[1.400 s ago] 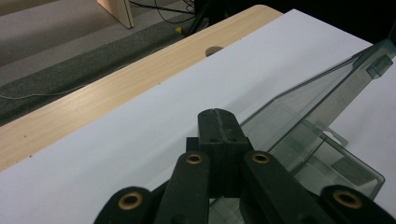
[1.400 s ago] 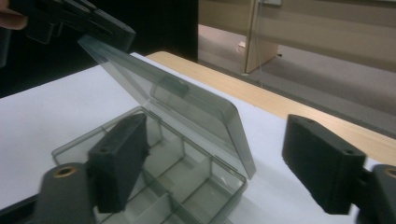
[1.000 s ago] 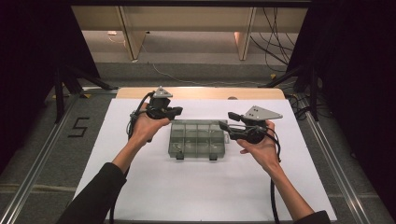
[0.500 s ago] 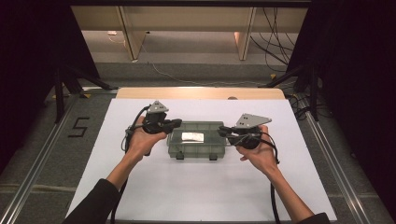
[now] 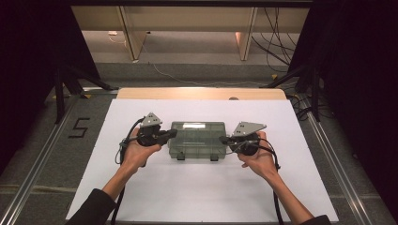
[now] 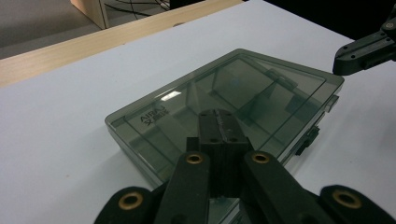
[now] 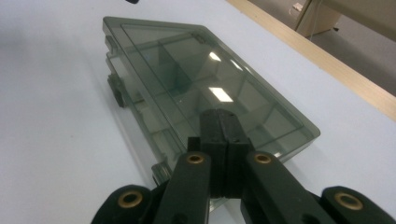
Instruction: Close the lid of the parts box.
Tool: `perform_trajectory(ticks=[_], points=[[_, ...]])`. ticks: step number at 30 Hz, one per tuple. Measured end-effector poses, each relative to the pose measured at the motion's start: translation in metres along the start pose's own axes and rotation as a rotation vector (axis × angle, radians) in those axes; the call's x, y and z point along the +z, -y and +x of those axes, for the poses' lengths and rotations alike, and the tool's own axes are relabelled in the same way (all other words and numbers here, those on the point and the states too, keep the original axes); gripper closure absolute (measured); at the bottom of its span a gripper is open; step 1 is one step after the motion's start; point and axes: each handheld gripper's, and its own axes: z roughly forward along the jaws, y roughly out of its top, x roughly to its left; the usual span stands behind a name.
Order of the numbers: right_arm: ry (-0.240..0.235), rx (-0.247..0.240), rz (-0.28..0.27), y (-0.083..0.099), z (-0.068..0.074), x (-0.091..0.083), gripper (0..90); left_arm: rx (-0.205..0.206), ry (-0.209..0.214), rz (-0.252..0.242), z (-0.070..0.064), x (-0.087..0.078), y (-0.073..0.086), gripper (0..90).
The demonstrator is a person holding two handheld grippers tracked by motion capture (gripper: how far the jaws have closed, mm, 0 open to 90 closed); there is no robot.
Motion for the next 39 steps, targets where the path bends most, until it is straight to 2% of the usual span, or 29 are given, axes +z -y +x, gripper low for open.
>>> perform_trajectory(ticks=[4,11,12,13,14,15,17,18,21,22,23,24,27,28,29,30,31,33,34,38,39], points=[[0.002,-0.005,0.012,0.002,-0.001,0.0,90.0,0.016,0.0,0.026,0.0,-0.001,0.004,89.6],[-0.001,-0.006,0.04,0.005,-0.001,0.003,90.0,0.011,0.001,0.037,0.0,0.004,0.013,89.6],[-0.005,-0.002,0.051,0.006,0.0,0.004,90.0,0.015,0.002,0.043,0.0,0.004,0.014,89.6],[-0.005,-0.002,0.051,0.006,0.0,0.004,90.0,0.038,0.005,0.063,0.001,0.003,0.014,89.6],[-0.006,-0.007,0.056,0.009,-0.001,0.006,90.0,0.031,0.013,0.06,0.001,0.004,0.015,89.6],[-0.006,-0.007,0.056,0.009,-0.001,0.006,90.0,0.016,0.002,0.051,-0.001,0.006,0.015,89.6],[-0.01,0.0,0.068,0.011,-0.001,0.007,90.0,0.018,0.008,0.061,-0.002,0.007,0.017,89.6],[-0.013,0.005,0.074,0.013,-0.001,0.009,90.0,0.049,0.007,0.09,0.0,0.007,0.018,89.6],[-0.008,0.006,0.077,0.015,-0.002,0.01,90.0,0.048,0.011,0.101,0.0,0.008,0.02,89.6],[-0.011,0.011,0.087,0.016,-0.003,0.011,90.0,0.019,0.005,0.084,-0.002,0.011,0.022,89.6],[-0.011,0.011,0.087,0.016,-0.003,0.011,90.0,0.019,0.005,0.084,-0.002,0.011,0.022,89.6],[-0.014,0.012,0.093,0.017,-0.003,0.011,90.0,0.044,0.015,0.11,0.0,0.01,0.023,89.6],[-0.012,0.012,0.089,0.017,-0.003,0.012,90.0,0.04,0.006,0.11,-0.001,0.012,0.025,89.6],[-0.013,0.013,0.089,0.018,-0.002,0.012,90.0,0.032,0.019,0.115,-0.001,0.013,0.025,89.6],[-0.015,0.013,0.091,0.018,-0.002,0.012,90.0,0.042,0.005,0.113,-0.001,0.013,0.026,89.6],[-0.016,0.012,0.091,0.018,-0.002,0.013,90.0,0.057,0.017,0.131,0.0,0.013,0.026,89.6],[-0.016,0.011,0.098,0.018,-0.002,0.012,90.0,0.037,0.005,0.113,-0.002,0.015,0.027,89.6],[-0.016,0.004,0.09,0.018,-0.002,0.013,90.0,0.054,0.008,0.131,-0.001,0.015,0.028,89.6],[-0.021,0.009,0.099,0.018,-0.002,0.013,90.0,0.051,0.018,0.137,-0.001,0.015,0.028,89.6],[-0.023,0.01,0.098,0.019,-0.001,0.014,90.0,0.037,0.009,0.124,-0.002,0.016,0.029,89.6],[-0.016,0.006,0.094,0.019,-0.002,0.014,90.0,0.05,0.011,0.135,-0.001,0.015,0.029,89.6]])
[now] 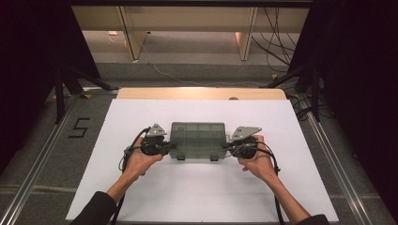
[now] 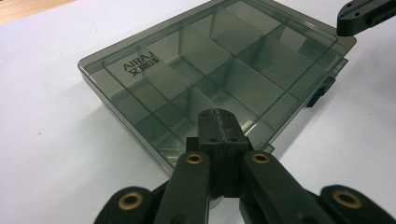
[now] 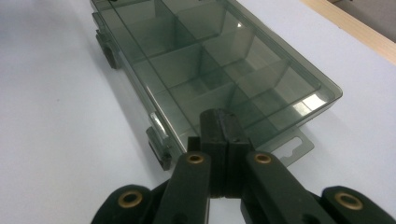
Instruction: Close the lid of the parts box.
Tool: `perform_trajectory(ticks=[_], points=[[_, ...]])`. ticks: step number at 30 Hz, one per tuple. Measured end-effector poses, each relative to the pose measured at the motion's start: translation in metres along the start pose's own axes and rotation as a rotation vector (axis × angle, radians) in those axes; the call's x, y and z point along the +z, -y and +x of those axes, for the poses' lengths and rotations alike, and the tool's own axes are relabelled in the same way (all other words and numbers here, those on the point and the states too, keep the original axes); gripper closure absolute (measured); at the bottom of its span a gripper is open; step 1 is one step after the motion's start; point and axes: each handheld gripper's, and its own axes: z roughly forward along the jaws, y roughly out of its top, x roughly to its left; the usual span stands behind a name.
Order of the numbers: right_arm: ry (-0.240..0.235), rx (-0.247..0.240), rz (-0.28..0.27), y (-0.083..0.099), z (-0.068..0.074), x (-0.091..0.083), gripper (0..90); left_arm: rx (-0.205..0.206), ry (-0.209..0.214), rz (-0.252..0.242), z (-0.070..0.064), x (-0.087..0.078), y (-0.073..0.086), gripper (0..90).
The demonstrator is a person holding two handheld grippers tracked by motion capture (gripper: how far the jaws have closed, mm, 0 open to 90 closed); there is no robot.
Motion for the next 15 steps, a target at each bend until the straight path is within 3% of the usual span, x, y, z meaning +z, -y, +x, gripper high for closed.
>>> perform_trajectory(ticks=[2,15], points=[[-0.001,0.002,-0.001,0.0001,-0.0001,-0.0001,90.0,-0.016,-0.005,-0.018,-0.0014,0.0013,0.0003,89.6],[-0.018,0.006,-0.008,0.0005,-0.0011,0.001,90.0,-0.027,-0.003,-0.02,-0.0007,0.0007,0.0014,89.6]])
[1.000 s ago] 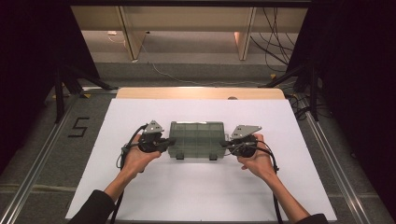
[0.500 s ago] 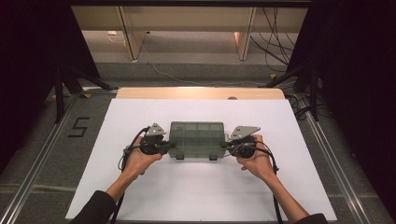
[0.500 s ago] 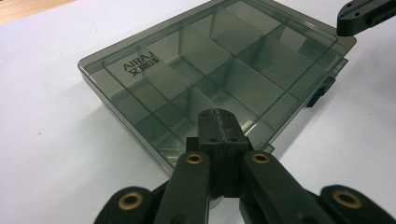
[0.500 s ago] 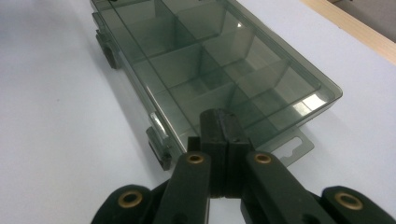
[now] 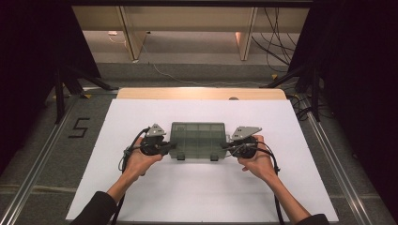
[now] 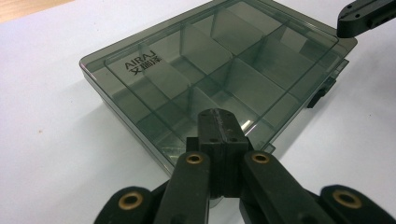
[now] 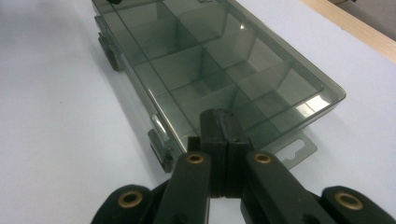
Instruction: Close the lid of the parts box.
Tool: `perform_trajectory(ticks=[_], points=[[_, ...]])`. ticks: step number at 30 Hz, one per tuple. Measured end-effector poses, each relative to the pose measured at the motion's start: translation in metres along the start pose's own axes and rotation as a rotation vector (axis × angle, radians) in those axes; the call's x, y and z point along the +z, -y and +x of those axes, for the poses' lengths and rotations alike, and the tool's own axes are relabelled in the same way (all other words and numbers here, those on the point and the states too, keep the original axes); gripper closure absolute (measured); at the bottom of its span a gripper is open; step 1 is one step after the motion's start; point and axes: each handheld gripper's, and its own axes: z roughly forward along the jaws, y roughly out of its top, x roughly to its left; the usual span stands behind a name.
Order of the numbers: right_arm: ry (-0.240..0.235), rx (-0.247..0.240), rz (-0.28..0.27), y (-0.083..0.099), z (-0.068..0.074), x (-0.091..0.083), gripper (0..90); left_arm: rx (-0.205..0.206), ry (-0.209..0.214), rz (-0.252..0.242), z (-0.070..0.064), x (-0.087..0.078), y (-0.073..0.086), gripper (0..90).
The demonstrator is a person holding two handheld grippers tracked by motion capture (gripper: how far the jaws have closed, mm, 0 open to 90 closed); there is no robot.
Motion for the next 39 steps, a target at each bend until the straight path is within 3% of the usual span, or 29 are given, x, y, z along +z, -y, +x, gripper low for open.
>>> perform_trajectory(ticks=[3,7,8,10,15,16,18,20,23,24,26,27,28,29,30,32,35,36,37,39], points=[[-0.004,0.001,0.003,0.0,0.0,0.0,90.0,0.02,0.004,0.012,0.001,-0.001,0.0,89.6],[0.005,-0.005,-0.004,0.0,0.0,0.0,90.0,0.014,-0.002,0.013,-0.001,0.0,0.0,89.6],[0.008,-0.009,0.013,0.0,0.001,0.001,90.0,0.036,-0.011,0.031,-0.001,0.001,0.002,89.6],[0.006,-0.012,0.015,0.002,0.001,0.003,90.0,0.015,-0.01,0.016,-0.002,0.003,0.003,89.6],[0.013,-0.015,0.028,0.001,0.002,0.002,90.0,0.048,-0.014,0.024,-0.002,0.003,0.003,89.6],[0.013,-0.015,0.028,0.001,0.002,0.002,90.0,0.072,-0.022,0.02,-0.001,0.003,0.002,89.6],[0.015,-0.016,0.025,0.002,0.003,0.004,90.0,0.058,-0.001,0.037,-0.001,0.002,0.003,89.6],[0.015,-0.014,0.025,0.002,0.003,0.004,90.0,0.035,0.003,0.016,-0.002,0.003,0.003,89.5],[0.015,-0.005,0.023,0.002,0.003,0.003,90.0,0.056,-0.007,0.028,-0.001,0.002,0.003,89.4],[0.017,-0.003,0.021,0.002,0.003,0.004,90.0,0.041,-0.002,0.017,-0.002,0.003,0.003,89.3],[0.028,0.021,0.024,0.002,0.003,0.003,81.0,0.018,-0.012,0.005,-0.003,0.004,0.004,81.7],[0.028,0.021,0.024,0.002,0.003,0.003,81.0,0.021,-0.008,0.001,-0.001,0.003,0.003,81.7],[0.036,0.039,-0.003,0.002,0.002,0.002,70.6,0.011,0.013,0.004,0.001,0.003,0.004,77.3],[0.036,0.039,-0.003,0.002,0.002,0.002,70.6,0.011,0.013,0.004,0.001,0.003,0.004,74.5],[0.045,0.05,-0.017,0.001,0.001,0.0,65.3,-0.016,0.009,-0.025,0.0,0.004,0.004,74.5],[0.043,0.093,-0.048,-0.002,0.0,-0.004,54.5,-0.022,0.017,-0.042,0.001,0.003,0.004,67.8],[0.048,0.111,-0.077,-0.004,-0.001,-0.007,49.1,-0.019,0.001,-0.079,0.0,0.0,0.001,60.8],[0.057,0.127,-0.097,-0.005,0.0,-0.01,42.4,-0.003,0.002,-0.073,0.001,-0.002,0.0,55.7],[0.065,0.132,-0.099,-0.005,0.0,-0.01,38.3,-0.027,0.009,-0.099,-0.003,-0.003,-0.002,53.0],[0.073,0.138,-0.096,-0.006,0.001,-0.01,37.1,-0.038,0.006,-0.105,-0.005,-0.003,-0.002,50.1]])
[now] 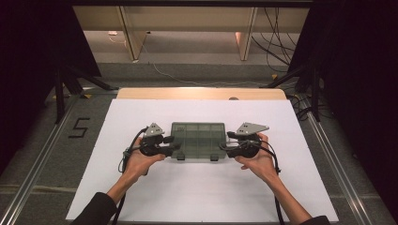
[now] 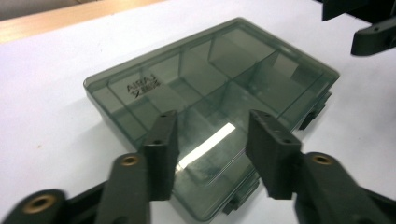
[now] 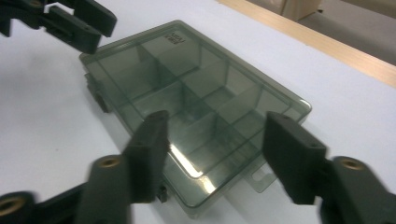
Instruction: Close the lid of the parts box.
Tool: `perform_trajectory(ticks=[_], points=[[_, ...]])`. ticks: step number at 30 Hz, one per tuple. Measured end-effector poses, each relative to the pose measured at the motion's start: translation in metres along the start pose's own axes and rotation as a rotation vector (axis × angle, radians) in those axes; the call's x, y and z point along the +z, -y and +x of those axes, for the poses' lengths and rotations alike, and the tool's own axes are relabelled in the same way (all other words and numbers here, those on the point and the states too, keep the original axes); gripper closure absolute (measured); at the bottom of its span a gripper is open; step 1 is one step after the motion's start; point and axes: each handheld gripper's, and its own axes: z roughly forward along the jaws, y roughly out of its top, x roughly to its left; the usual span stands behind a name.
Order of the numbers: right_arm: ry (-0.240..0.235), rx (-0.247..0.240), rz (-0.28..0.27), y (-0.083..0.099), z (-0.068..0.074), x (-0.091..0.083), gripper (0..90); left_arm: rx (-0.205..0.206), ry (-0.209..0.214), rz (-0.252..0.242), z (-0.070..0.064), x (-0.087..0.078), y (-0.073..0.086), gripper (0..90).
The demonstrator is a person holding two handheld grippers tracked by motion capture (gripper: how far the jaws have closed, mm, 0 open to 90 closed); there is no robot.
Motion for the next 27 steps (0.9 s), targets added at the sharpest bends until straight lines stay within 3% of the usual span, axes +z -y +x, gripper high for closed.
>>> perform_trajectory(ticks=[3,10,16,21,26,27], points=[[0.005,0.005,-0.016,-0.001,0.002,-0.003,32.0,0.013,0.001,-0.009,-0.002,-0.002,-0.002,41.2],[0.006,0.02,-0.062,-0.004,0.007,-0.015,28.8,0.027,0.04,-0.058,-0.01,-0.009,-0.006,33.4],[0.002,0.029,-0.095,-0.005,0.014,-0.026,26.1,0.031,0.053,-0.092,-0.017,-0.015,-0.008,29.9],[-0.003,0.024,-0.158,-0.002,0.024,-0.039,25.5,0.035,0.067,-0.131,-0.023,-0.024,-0.008,28.2],[0.005,0.023,-0.166,0.004,0.027,-0.046,24.6,0.031,0.058,-0.161,-0.027,-0.03,-0.006,27.6],[-0.008,0.047,-0.187,0.007,0.028,-0.048,23.7,0.033,0.056,-0.167,-0.028,-0.033,-0.004,27.1]])
